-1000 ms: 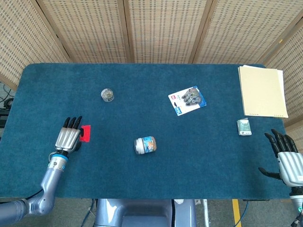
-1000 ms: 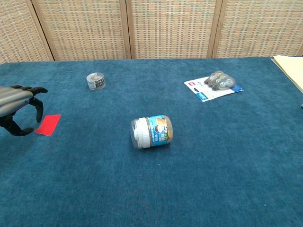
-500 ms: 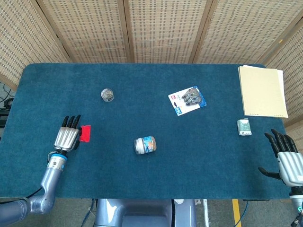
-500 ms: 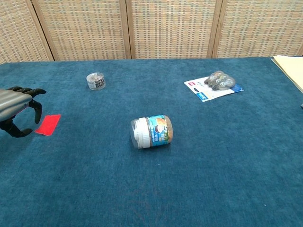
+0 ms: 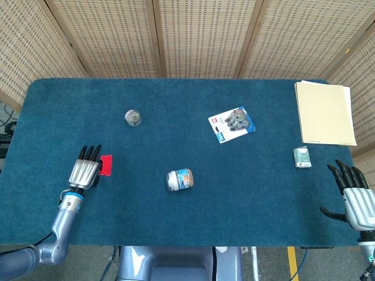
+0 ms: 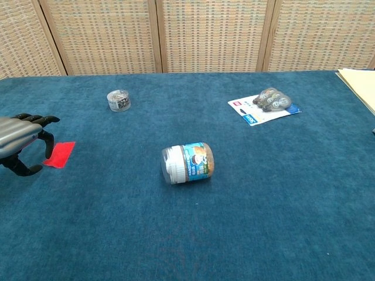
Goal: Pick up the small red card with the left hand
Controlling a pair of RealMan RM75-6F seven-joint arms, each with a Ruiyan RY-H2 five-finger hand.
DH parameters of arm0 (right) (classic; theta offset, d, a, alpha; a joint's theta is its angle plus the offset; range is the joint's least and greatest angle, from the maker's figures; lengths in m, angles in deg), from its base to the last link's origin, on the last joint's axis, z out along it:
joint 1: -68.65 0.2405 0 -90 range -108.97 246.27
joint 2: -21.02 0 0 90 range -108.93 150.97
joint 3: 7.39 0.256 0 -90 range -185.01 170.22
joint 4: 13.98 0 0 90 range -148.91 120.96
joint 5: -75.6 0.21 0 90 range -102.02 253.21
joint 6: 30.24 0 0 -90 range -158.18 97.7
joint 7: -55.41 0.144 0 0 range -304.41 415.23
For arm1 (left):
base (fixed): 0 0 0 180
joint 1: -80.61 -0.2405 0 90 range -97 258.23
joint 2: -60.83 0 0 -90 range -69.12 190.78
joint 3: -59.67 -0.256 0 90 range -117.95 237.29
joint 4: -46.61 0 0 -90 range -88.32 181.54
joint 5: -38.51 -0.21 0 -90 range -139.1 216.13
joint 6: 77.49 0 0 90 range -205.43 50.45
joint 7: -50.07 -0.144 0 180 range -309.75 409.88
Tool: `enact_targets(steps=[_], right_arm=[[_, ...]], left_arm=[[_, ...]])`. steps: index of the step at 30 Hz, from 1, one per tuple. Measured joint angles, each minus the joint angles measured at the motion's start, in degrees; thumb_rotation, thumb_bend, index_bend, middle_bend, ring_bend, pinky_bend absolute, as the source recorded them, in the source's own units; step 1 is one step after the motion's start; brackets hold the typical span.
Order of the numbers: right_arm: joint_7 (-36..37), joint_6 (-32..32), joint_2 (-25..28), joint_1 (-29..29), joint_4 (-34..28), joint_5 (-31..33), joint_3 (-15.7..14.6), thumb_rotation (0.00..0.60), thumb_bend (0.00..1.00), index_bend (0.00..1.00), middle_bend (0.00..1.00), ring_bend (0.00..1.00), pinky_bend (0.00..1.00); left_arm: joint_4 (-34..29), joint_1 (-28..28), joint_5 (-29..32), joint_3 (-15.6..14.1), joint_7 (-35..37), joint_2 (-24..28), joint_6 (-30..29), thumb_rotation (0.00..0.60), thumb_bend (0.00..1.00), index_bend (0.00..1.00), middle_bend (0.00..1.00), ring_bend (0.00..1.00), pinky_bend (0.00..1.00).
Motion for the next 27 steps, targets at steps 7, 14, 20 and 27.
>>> enact_targets(steps=[7, 14, 20, 27], right_arm=[[0.24, -0.06, 0.05, -0.02, 0.05, 0.12, 0.09, 0.600, 0.05, 0.00, 0.00, 0.00, 0.00], [0.32, -0.16, 0.07, -0.06, 0.05, 0.01, 0.06, 0.600, 0.05, 0.00, 0.00, 0.00, 0.00], [0.28, -0.31, -0.02, -0.13, 0.11, -0.08, 0.03, 0.600, 0.05, 0.00, 0.00, 0.00, 0.00], [0.41, -0.25, 0.08, -0.10, 0.10, -0.06, 0.05, 0.600, 0.05, 0.00, 0.00, 0.00, 0.00]], left_arm=[[1.29, 0.01, -0.50, 0.46, 0.16, -0.85, 0.32, 0.600, 0.37, 0.48, 0.00, 0.00, 0.00], [2.44, -0.08, -0.66, 0.82, -0.04, -1.59, 0.57, 0.600, 0.38, 0.48, 0.00, 0.00, 0.00], [3.43, 0.07, -0.77, 1.20, 0.08, -2.35, 1.20, 0.600, 0.38, 0.50, 0.00, 0.00, 0.00], [4.48, 0.07, -1.15, 1.55, 0.22, -3.08, 1.34, 0.600, 0.40, 0.52, 0.00, 0.00, 0.00]])
